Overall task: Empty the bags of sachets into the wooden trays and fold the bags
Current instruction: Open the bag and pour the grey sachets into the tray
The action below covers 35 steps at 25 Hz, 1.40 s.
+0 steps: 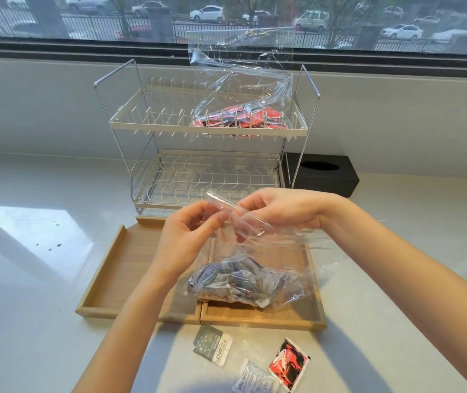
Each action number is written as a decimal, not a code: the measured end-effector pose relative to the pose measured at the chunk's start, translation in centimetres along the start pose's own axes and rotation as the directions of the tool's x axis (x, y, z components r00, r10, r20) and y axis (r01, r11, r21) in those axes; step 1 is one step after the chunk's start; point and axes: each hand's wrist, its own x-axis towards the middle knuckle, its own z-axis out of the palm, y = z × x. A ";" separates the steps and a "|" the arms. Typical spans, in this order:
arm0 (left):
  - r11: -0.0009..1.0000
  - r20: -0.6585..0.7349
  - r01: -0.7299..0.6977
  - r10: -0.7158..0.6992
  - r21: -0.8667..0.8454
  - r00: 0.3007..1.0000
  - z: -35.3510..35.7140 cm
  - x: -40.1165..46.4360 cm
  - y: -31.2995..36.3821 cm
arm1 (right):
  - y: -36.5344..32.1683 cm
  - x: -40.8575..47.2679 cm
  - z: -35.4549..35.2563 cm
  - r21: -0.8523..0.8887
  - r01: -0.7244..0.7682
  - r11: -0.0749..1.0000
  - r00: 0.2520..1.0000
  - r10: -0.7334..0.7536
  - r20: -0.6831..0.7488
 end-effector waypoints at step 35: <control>0.999 -0.090 0.014 -0.011 0.033 0.996 -0.9 0.1 -0.8 | 2.4 -5.5 -5.3 -0.022 -0.028 0.999 0.888 0.015 -0.459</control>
